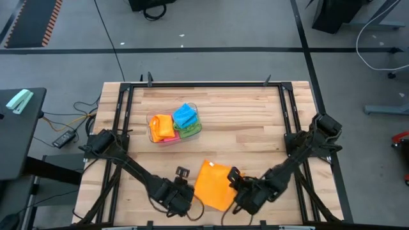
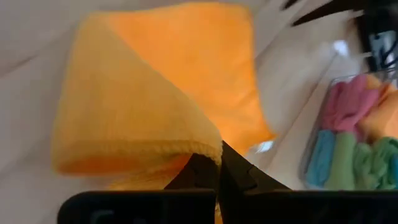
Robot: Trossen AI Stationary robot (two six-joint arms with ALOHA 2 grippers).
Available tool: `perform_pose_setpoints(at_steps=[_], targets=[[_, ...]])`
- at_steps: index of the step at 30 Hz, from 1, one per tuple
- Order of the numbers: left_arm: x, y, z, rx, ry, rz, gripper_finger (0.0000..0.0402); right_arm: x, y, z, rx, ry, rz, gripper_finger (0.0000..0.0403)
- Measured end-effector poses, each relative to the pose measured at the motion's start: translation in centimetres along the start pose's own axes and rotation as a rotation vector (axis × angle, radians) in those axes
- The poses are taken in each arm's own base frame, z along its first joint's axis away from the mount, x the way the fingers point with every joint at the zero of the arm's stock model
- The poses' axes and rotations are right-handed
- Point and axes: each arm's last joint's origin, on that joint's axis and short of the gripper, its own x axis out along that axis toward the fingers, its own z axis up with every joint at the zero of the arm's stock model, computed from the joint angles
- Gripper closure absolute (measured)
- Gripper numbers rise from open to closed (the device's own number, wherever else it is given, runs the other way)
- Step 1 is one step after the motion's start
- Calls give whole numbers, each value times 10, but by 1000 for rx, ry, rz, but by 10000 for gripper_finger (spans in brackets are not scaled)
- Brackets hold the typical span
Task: Fold microfiber towels
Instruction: Fold the yellow microfiber towel
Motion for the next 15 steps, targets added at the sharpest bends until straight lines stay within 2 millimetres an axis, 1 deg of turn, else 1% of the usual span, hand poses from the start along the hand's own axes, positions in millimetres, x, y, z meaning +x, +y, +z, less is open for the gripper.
perform_pose_setpoints(at_steps=[3,5,8,11,15], targets=[[2,-18,-4,108,-88,15,300,8,-11,2,1,-35,-5,402],[2,-25,-4,131,-125,15,307,15,-14,2,-21,-38,-1,402],[8,-24,-8,127,-134,29,323,32,-15,3,-50,-32,0,402],[17,-22,-11,107,-206,40,340,47,-18,4,-77,-34,-19,402],[32,-20,-19,92,-256,42,362,59,-30,10,-79,-114,-70,402]])
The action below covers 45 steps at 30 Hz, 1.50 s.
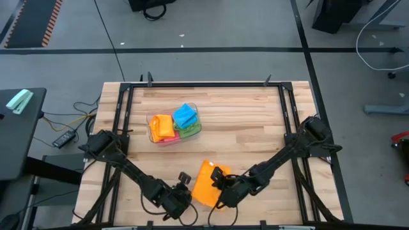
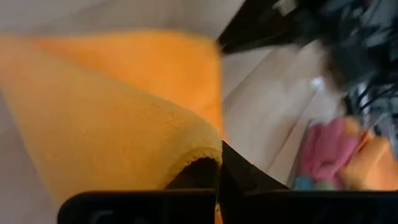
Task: Fold microfiber towels
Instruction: Fold the yellow microfiber towel
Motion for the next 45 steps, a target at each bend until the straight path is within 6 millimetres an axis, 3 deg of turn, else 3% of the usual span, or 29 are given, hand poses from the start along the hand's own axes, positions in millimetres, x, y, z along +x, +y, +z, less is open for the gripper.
perform_pose_setpoints(at_steps=[8,15,24,34,37,45], targets=[[2,-1,-7,-76,-5,1,390,35,-12,-12,53,-36,39,402],[-1,-4,-9,-91,7,-3,380,56,-12,-19,117,-52,55,390],[0,-4,-11,-135,23,0,369,64,-26,-23,227,-142,89,385],[-3,-4,-10,-142,16,-3,387,88,-22,-31,274,-153,99,380],[-4,-4,-8,-149,4,-5,387,87,-24,-29,285,-179,92,357],[-4,-4,-8,-166,7,-5,372,84,-30,-25,362,-211,57,247]])
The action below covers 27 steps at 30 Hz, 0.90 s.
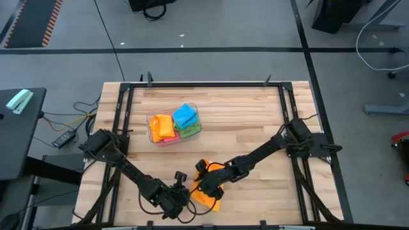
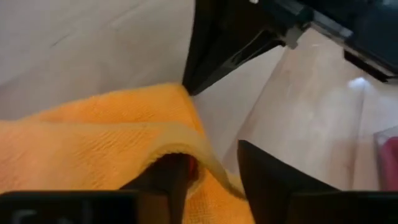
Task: Fold microfiber towels
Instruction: Fold the yellow microfiber towel
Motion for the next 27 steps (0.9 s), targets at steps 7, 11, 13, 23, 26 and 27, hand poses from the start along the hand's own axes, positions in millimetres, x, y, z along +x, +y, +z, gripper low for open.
perform_pose_setpoints(at_steps=[7,11,13,23,26,27], targets=[[0,0,0,1,2,0,376,-20,-15,23,-34,-68,-70,213],[0,0,0,1,2,0,383,-33,-22,29,-20,-49,-119,215],[0,0,0,2,3,0,385,-37,-23,28,5,-24,-109,217],[0,0,-1,2,4,1,374,-47,-2,27,82,64,-44,225],[-1,-2,-1,10,7,-1,373,-59,9,31,70,100,-31,231],[-1,-2,-1,13,7,-1,373,-62,12,31,59,116,-19,233]])
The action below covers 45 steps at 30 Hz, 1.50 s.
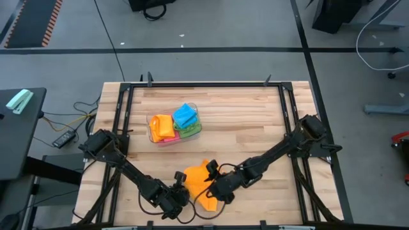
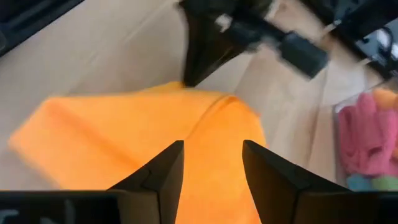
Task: Fold microfiber towels
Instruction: Fold the yellow microfiber towel
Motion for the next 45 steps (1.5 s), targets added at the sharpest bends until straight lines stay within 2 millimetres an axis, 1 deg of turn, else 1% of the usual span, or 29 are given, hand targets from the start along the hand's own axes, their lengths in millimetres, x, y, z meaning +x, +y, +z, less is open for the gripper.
perform_pose_setpoints(at_steps=[3,6,7,11,13,15,20,22,26,28,31,33,36,40,42,45], targets=[[0,0,0,2,1,0,379,-4,9,2,-1,1,16,235],[-1,0,-1,14,23,-23,384,-2,10,1,32,3,17,235],[-5,0,-2,29,48,-28,386,0,10,-2,46,21,18,235],[-21,0,7,12,100,-23,389,8,3,-18,118,73,8,235],[-24,0,7,11,118,-19,386,12,-1,-25,134,77,-4,235],[-24,-1,7,8,122,-19,380,17,-4,-32,152,50,-19,235],[-24,1,5,-20,139,-9,368,25,0,-52,134,41,-27,237],[-25,1,4,-19,150,-4,366,26,2,-54,143,16,-29,237],[-25,1,3,-9,159,-2,371,29,6,-50,137,-56,-40,237],[-25,1,3,-9,161,-1,376,37,11,-56,120,-26,-27,237],[-25,1,3,-8,163,0,381,50,16,-60,103,-1,-19,237],[-26,1,2,-6,169,1,383,60,17,-56,86,-19,-25,237],[-26,0,1,-3,175,2,385,68,17,-45,61,-43,-30,237],[-27,0,0,-17,183,5,383,68,11,-26,52,-92,-46,237],[-28,0,-1,-14,193,9,380,66,9,-21,48,-112,-49,237],[-32,0,-2,-24,201,12,378,68,9,-13,50,-189,31,237]])
